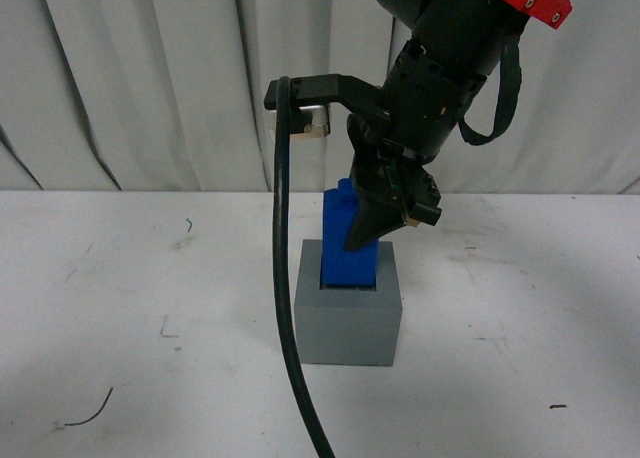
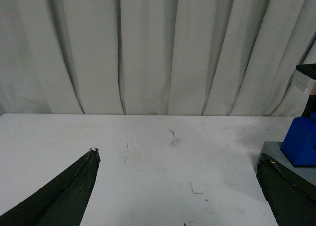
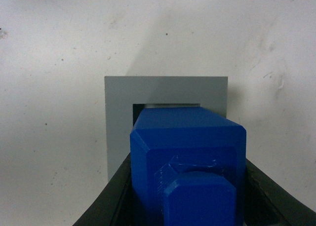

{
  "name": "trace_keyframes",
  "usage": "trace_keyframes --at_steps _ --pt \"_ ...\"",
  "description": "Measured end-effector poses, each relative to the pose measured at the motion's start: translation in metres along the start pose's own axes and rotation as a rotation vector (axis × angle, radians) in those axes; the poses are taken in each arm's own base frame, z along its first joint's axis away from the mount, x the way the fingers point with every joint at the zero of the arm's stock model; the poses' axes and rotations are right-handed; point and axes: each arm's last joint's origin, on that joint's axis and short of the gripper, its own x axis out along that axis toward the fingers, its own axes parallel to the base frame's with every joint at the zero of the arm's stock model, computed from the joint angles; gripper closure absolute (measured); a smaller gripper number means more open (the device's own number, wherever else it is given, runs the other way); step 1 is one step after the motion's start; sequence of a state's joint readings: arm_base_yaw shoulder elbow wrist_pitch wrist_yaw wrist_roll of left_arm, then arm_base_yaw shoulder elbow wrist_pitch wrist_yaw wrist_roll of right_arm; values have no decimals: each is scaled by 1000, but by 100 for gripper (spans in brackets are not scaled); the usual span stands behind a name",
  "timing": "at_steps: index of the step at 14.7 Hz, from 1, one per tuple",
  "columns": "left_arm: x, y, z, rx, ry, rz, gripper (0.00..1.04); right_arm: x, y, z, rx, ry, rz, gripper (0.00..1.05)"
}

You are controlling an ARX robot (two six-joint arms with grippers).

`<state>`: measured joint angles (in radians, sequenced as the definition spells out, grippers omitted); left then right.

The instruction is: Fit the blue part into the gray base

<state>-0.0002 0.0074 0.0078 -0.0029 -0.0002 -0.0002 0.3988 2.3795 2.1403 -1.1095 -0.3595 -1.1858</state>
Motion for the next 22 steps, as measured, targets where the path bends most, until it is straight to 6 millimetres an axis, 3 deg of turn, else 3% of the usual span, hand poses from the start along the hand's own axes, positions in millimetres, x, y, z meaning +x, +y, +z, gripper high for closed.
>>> trace_keyframes --at_steps 7,12,16,22 --pt "0 0 0 0 0 0 7 -3 8 -9 34 -5 -12 58" --pt "0 0 0 0 0 0 7 1 8 5 19 -32 -9 58" --pt "0 0 0 0 0 0 7 3 10 4 47 -4 -1 58" --pt "0 0 0 0 0 0 7 1 -3 -7 -23 -2 19 58"
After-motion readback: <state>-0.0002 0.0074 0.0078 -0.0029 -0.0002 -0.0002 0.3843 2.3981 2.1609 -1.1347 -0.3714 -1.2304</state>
